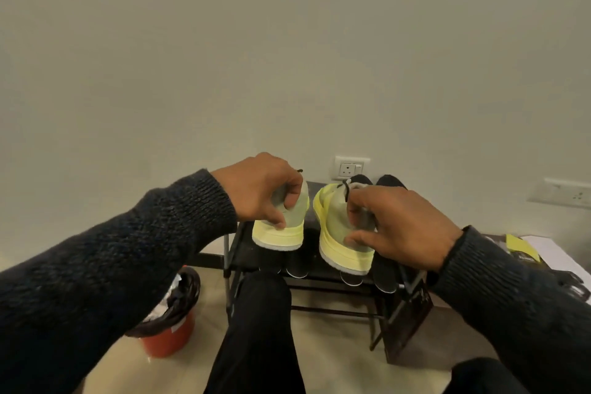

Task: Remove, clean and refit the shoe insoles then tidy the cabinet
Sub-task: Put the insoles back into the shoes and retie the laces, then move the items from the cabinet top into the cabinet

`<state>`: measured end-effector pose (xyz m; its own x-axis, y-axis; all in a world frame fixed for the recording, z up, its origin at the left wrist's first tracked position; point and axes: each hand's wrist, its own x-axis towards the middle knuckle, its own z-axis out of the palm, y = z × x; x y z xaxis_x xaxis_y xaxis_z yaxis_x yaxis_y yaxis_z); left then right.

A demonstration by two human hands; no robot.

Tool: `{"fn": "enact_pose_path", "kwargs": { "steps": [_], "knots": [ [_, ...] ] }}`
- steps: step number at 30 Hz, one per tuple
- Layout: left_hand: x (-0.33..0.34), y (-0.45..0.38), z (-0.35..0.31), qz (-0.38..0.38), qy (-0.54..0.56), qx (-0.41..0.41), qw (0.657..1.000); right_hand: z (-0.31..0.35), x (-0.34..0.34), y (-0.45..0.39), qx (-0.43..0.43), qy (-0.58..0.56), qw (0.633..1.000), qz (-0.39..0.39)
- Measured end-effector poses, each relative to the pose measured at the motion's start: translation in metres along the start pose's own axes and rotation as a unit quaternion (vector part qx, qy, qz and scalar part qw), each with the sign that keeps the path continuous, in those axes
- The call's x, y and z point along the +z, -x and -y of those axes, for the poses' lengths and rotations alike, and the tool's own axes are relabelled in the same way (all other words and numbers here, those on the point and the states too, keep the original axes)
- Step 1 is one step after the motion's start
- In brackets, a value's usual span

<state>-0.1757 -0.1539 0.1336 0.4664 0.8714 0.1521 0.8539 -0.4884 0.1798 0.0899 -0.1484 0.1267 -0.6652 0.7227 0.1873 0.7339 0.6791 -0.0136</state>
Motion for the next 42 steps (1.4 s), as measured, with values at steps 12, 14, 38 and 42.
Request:
{"fn": "enact_pose_path", "kwargs": {
  "steps": [12,14,38,42],
  "knots": [
    [0.097,-0.052,0.083,-0.042,-0.052,-0.069,0.995,-0.033,0.107,-0.094,0.018,0.094,0.995,0.034],
    [0.107,-0.056,0.091,-0.05,-0.056,-0.077,0.994,-0.04,0.118,-0.105,0.02,0.103,0.994,0.039],
    [0.137,-0.091,0.109,-0.002,-0.113,-0.103,0.988,-0.04,0.17,-0.15,0.058,0.084,0.994,0.044],
    [0.13,-0.093,0.098,-0.024,-0.113,-0.138,0.984,-0.045,0.16,-0.143,0.053,0.024,0.998,0.032]
  ]
}}
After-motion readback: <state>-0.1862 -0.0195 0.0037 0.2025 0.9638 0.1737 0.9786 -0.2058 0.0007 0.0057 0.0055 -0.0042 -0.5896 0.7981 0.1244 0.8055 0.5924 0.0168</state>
